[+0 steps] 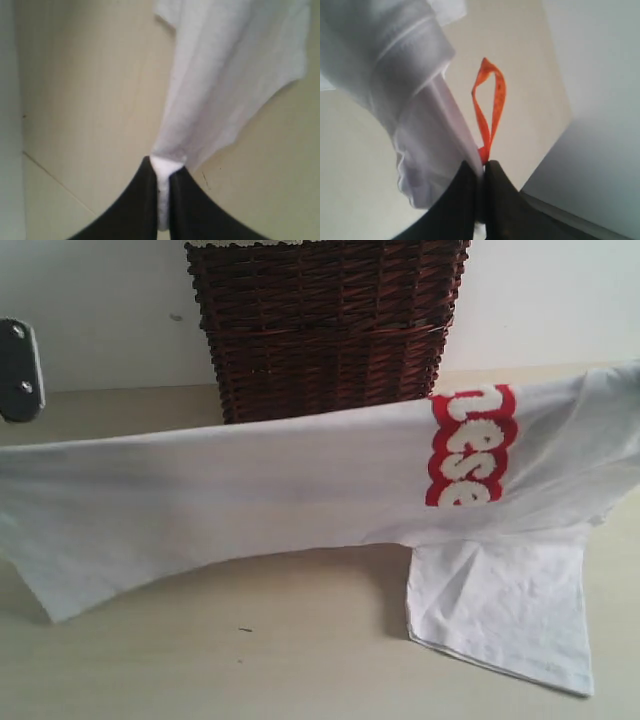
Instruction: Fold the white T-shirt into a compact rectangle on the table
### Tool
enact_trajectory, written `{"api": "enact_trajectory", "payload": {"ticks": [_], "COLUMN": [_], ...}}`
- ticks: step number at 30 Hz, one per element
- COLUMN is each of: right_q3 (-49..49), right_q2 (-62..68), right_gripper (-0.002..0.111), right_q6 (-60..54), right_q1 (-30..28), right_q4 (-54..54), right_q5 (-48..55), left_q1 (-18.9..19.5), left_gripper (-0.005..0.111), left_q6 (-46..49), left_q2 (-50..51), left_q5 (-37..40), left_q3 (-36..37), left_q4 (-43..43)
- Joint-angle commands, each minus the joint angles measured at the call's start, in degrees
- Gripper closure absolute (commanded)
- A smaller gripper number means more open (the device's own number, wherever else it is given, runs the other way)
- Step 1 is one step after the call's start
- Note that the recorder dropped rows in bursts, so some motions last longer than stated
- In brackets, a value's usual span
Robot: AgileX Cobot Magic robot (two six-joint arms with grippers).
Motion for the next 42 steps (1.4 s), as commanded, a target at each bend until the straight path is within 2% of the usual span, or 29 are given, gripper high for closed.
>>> {"api": "enact_trajectory", "payload": {"ticks": [1,6,13,18,22,29,33,35,38,42], "right_q3": [-0.4,-0.4,-0.4,-0.4,-1.2,-3.2,-1.1,1.3,5.4,10.9], "right_q2": [-9.4,-16.5,-27.2,-33.1,-35.9,-32.6,-25.0,-21.4,-16.0,-10.2], "right_gripper": [0.108,0.108,0.108,0.108,0.108,0.108,0.108,0.108,0.108,0.108], "right_q6": [6.3,18.5,21.5,26.1,26.1,26.1,25.8,24.1,22.9,23.7], "right_q1": [0.0,0.0,5.9,7.7,9.3,9.3,9.3,9.3,9.3,9.3], "right_q4": [-0.8,1.2,1.4,-4.1,-4.1,-0.2,3.2,3.5,3.4,-1.2], "right_q5": [1.1,2.6,8.6,13.0,14.6,19.6,26.5,26.9,24.1,11.2], "left_q1": [0.1,0.1,0.1,0.1,0.1,0.1,0.1,0.1,0.1,0.1], "left_gripper": [0.107,0.107,0.107,0.107,0.107,0.107,0.107,0.107,0.107,0.107], "left_q6": [-3.3,-3.3,-3.2,-2.1,-0.4,0.7,4.2,5.7,6.5,-1.9], "left_q2": [-10.2,-21.8,-35.3,-44.0,-47.5,-46.6,-43.1,-41.0,-37.3,-31.7], "left_q5": [4.0,5.6,10.6,10.8,10.8,13.4,17.1,16.8,12.2,0.1], "left_q3": [-0.2,-0.2,-0.2,-1.4,-4.4,-4.8,0.0,3.6,10.4,17.9], "left_q4": [0.8,-4.1,-6.3,-6.3,-6.3,-10.0,-10.1,-9.8,-6.0,4.5]}}
